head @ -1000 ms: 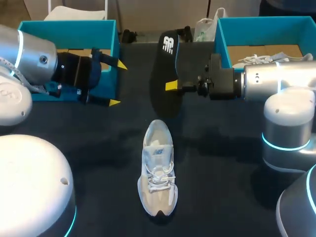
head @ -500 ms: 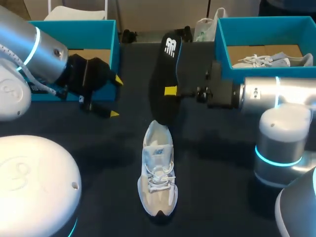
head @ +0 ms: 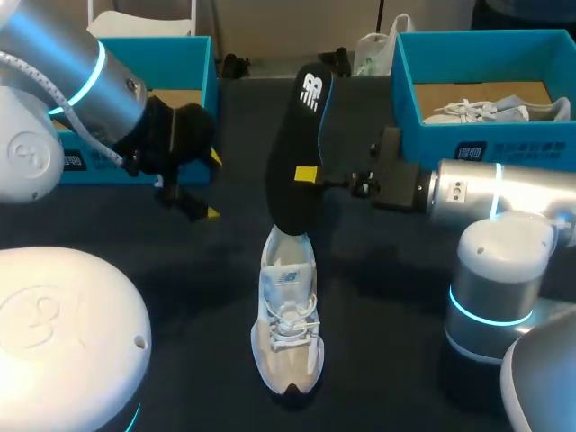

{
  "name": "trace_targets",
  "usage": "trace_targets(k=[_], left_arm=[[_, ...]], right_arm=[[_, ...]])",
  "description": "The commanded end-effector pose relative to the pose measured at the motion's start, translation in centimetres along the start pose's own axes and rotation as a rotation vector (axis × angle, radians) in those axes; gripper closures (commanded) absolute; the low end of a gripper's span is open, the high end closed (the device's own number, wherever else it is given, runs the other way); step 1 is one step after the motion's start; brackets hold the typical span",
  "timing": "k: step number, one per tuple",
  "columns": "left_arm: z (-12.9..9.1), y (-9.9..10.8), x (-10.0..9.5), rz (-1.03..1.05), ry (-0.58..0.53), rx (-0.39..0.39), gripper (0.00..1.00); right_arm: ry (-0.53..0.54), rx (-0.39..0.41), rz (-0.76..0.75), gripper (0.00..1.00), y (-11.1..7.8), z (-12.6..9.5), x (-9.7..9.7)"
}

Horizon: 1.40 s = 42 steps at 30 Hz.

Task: Take the shoe out of the shoebox, open the shoe tongue, remove and reinsert the insole, then place the shoe into the shoebox

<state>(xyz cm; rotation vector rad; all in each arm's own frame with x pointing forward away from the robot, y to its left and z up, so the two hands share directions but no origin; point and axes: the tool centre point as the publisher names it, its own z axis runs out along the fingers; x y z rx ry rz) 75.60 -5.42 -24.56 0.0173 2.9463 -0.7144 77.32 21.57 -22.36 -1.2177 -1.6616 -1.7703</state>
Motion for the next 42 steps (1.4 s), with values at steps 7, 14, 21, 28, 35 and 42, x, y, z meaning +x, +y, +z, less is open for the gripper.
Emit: trace_targets(k=[7, 14, 21, 28, 35, 42], left_arm=[[3.2, 0.5, 0.0, -0.038, 0.115, -0.047, 0.0], [3.2, 0.5, 0.0, -0.038, 0.115, -0.047, 0.0], [5.8, 0.8, 0.6, -0.027, 0.152, -0.046, 0.0], [7.6, 1.5, 1.6, -0.017, 0.216, -0.02, 0.0], [7.6, 1.5, 1.6, -0.017, 0.216, -0.02, 0.0], [9.0, 1.6, 2.6, -0.02, 0.242, -0.004, 0.0]], right_arm=[[0.077, -0.023, -0.015, 1.0, -0.5, 0.7, -2.4], [0.077, -0.023, -0.015, 1.0, -0.5, 0.7, -2.4], [0.112, -0.002, -0.042, 1.0, -0.7, 1.5, -2.9], [0.143, -0.014, -0.077, 1.0, -0.8, 1.0, -3.5], [0.143, -0.014, -0.077, 1.0, -0.8, 1.0, -3.5], [0.175, -0.008, -0.091, 1.0, -1.5, 1.2, -3.6]])
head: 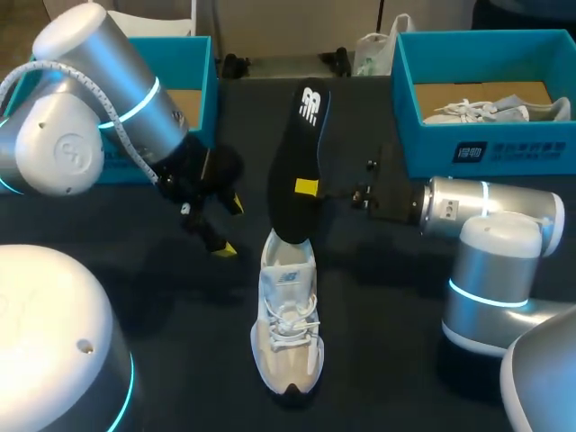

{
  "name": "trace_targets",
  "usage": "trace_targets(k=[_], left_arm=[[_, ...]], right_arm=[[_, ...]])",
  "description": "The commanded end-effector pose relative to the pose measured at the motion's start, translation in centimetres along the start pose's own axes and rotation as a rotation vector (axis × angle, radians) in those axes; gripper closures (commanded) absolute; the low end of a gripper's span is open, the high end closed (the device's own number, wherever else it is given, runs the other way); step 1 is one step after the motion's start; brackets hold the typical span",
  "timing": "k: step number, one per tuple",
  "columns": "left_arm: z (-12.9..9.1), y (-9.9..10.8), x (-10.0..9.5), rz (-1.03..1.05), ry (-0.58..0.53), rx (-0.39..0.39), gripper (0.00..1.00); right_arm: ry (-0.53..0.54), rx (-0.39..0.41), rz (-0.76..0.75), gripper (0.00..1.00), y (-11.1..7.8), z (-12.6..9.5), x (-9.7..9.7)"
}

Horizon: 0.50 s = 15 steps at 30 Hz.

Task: Take the shoe out of the shoebox, open the shoe tongue, remove and reinsert the insole, then place the shoe into the shoebox

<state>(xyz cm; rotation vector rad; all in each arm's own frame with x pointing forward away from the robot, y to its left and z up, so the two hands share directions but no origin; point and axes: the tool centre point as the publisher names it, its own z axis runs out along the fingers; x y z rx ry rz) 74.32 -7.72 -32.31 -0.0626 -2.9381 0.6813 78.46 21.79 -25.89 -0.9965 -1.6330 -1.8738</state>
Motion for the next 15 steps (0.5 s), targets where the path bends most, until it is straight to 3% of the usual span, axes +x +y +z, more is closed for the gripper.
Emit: trace_targets(k=[1, 15], left_arm=[[1.56, 0.12, 0.3, 0.01, 0.003, 0.01, 0.0], [2.03, 0.19, 1.03, 0.019, 0.032, 0.018, 0.0]], right_arm=[[0.007, 0.013, -0.017, 1.0, -0.36, 0.43, -0.18], [0.02, 0.025, -0.051, 1.0, -0.95, 1.1, -0.14]])
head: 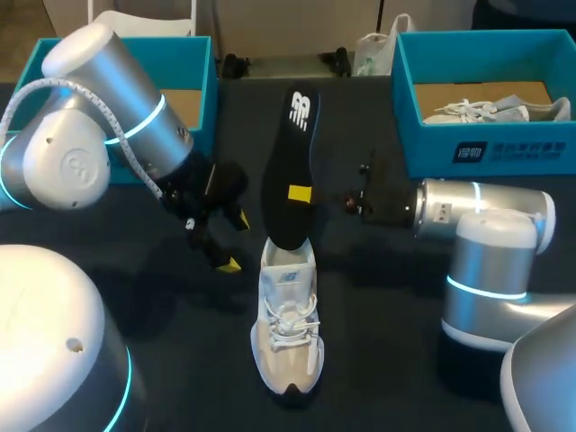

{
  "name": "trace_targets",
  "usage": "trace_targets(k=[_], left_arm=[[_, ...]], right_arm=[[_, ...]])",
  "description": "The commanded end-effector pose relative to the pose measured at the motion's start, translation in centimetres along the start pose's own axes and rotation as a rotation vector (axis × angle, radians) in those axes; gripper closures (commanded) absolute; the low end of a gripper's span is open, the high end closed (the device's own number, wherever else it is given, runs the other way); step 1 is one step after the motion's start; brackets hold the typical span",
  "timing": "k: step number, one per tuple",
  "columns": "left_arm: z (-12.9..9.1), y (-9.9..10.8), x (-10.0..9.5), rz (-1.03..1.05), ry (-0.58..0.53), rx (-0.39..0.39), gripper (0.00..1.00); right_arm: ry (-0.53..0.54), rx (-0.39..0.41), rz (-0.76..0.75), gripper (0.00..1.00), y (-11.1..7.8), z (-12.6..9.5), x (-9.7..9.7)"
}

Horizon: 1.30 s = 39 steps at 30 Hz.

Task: Take the shoe out of the shoebox, open the shoe tongue, remove and reinsert the insole, then place the shoe into the shoebox

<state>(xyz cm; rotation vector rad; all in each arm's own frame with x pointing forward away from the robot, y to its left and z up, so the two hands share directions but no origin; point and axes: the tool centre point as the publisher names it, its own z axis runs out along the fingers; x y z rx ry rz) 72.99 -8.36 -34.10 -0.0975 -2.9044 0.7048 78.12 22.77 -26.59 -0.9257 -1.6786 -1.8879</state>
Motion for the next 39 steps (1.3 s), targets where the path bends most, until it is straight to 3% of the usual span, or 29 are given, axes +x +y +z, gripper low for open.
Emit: trace_targets(k=[1, 15, 29, 39], left_arm=[[0.0, 0.0, 0.0, 0.001, 0.001, -0.001, 0.0], [2.3, -0.2, 0.1, 0.009, -0.026, -0.042, 0.0], [2.4, -0.1, 0.0, 0.003, -0.02, -0.048, 0.0], [2.4, -0.1, 0.0, 0.003, -0.02, -0.048, 0.0]], right_arm=[[-0.005, 0.001, 0.001, 1.0, 0.0, 0.2, 0.1], [0.039, 0.013, -0.035, 1.0, -0.9, 1.0, -0.8], [0.054, 0.016, -0.058, 1.0, -1.2, 1.1, -0.6], [0.058, -0.039, -0.088, 1.0, -1.3, 0.9, -1.4]])
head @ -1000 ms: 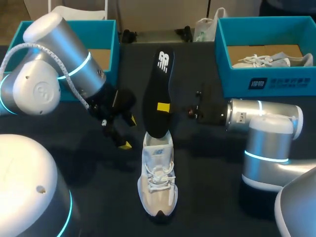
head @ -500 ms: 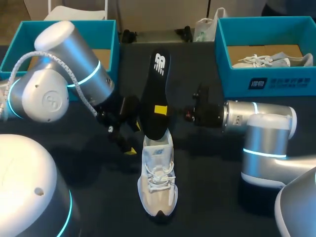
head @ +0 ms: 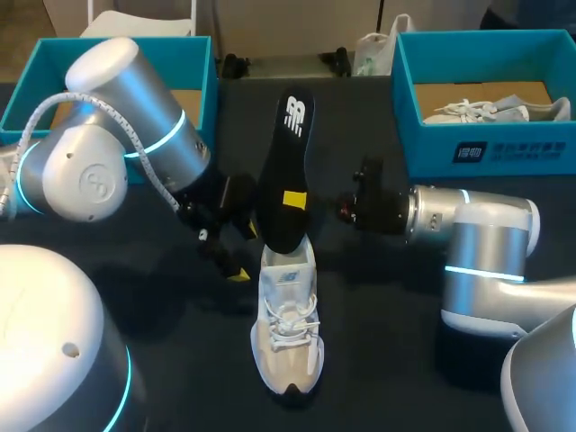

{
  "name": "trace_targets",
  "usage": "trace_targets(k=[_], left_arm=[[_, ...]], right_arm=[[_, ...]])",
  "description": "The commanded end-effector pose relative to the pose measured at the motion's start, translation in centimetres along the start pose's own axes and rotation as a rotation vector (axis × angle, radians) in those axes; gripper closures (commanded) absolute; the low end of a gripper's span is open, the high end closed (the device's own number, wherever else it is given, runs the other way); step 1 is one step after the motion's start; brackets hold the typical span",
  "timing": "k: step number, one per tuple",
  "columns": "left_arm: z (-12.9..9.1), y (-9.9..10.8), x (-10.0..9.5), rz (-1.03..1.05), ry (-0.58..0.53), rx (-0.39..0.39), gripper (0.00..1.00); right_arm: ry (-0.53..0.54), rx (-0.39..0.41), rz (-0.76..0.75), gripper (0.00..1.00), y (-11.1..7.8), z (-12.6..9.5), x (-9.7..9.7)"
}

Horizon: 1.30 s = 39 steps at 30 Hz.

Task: Take the shoe out of the shoebox, open the shoe tongue, remove and reinsert the insole, then place the shoe into the shoebox

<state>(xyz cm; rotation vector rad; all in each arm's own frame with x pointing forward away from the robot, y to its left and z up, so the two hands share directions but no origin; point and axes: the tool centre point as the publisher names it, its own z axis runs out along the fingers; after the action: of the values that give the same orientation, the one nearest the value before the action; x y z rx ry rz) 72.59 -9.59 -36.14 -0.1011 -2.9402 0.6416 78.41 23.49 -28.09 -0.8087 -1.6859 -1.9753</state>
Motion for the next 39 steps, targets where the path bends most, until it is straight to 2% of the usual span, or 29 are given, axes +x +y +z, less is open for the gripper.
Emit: trace_targets(k=[1, 16, 30, 39], left_arm=[[0.0, 0.0, 0.0, 0.0, -0.001, -0.001, 0.0], [0.0, 0.0, 0.0, 0.0, -0.001, -0.001, 0.0], [0.0, 0.0, 0.0, 0.0, -0.001, -0.001, 0.0], [0.0, 0.0, 0.0, 0.0, -0.001, -0.001, 0.0]], right_arm=[[-0.005, -0.017, -0.007, 1.0, -0.4, 0.2, -0.3], [-0.012, -0.056, -0.033, 1.0, -1.0, -0.5, -0.7], [-0.005, -0.052, -0.039, 1.0, -2.0, -1.5, -0.5], [0.008, -0.032, -0.03, 1.0, -2.2, -0.8, -1.1]])
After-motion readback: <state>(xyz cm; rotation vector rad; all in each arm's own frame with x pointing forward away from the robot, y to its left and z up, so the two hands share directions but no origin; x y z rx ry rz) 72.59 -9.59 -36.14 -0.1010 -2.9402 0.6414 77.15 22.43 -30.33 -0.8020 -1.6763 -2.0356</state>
